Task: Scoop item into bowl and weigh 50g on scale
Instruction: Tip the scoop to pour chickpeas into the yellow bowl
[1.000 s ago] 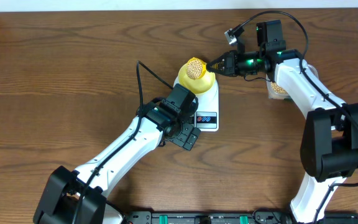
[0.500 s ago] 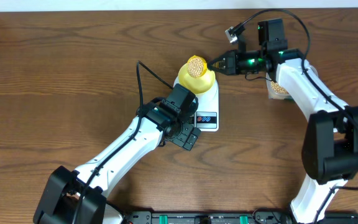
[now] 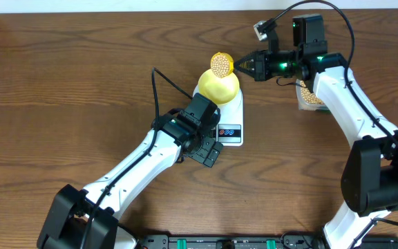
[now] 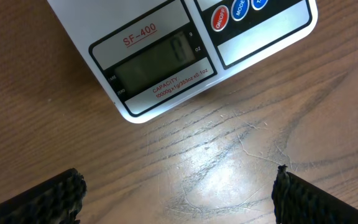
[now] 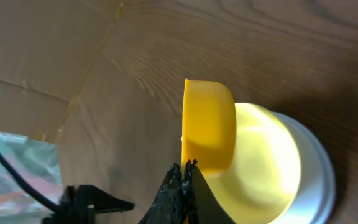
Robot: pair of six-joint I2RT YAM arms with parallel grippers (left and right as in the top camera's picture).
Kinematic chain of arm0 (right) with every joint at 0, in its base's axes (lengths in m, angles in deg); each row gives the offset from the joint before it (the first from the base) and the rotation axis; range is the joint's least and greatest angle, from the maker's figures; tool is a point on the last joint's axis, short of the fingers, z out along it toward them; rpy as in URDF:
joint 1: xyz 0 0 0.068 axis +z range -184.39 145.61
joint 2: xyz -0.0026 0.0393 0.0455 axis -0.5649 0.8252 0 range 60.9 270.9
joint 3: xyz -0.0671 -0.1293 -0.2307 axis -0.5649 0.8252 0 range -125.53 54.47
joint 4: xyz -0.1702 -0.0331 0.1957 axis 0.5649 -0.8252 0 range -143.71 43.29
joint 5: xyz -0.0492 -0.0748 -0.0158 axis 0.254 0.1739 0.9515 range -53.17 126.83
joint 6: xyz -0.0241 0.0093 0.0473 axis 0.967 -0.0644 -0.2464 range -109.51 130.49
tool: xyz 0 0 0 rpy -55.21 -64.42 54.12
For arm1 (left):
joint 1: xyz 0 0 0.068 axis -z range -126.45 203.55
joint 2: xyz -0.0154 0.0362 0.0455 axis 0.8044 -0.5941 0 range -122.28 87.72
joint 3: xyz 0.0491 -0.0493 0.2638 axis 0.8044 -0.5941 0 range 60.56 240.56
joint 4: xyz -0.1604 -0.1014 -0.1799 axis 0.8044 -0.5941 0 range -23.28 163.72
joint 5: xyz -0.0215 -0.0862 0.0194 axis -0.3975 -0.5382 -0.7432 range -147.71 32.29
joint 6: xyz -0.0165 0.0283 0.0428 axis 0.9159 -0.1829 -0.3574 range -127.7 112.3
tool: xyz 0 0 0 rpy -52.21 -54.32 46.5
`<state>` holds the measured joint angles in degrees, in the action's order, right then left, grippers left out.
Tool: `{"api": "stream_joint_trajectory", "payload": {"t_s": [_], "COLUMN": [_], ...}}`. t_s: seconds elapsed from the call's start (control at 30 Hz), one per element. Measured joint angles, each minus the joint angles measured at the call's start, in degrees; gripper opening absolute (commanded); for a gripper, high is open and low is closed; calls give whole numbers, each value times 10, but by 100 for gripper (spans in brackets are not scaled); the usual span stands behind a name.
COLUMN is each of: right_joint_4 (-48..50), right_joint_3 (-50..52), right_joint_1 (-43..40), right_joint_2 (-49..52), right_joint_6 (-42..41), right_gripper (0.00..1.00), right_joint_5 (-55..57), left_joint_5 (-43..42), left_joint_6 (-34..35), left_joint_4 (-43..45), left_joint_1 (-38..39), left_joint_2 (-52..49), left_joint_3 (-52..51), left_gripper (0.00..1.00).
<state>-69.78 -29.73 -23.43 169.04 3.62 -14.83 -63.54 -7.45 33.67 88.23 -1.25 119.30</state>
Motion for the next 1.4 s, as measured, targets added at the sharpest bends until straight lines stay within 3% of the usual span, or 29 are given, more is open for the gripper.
{"api": "stream_joint_trajectory", "payload": {"t_s": [0.47, 0.73, 1.4], "right_joint_4": [-29, -37, -37], "right_joint_3": [0, 0, 0], "right_joint_1": [37, 46, 48], "right_joint_2": [0, 0, 0], "right_joint_6": [109, 121, 123], "right_gripper": [1, 1, 1], "right_joint_5": [57, 128, 165], "left_joint_5": [0, 0, 0], "left_joint_6": [0, 0, 0], "left_joint_4": [0, 0, 0], "left_joint_1": [0, 0, 0], "left_joint_2": [0, 0, 0], "left_joint_3": [0, 0, 0], "left_gripper": [98, 98, 98]}}
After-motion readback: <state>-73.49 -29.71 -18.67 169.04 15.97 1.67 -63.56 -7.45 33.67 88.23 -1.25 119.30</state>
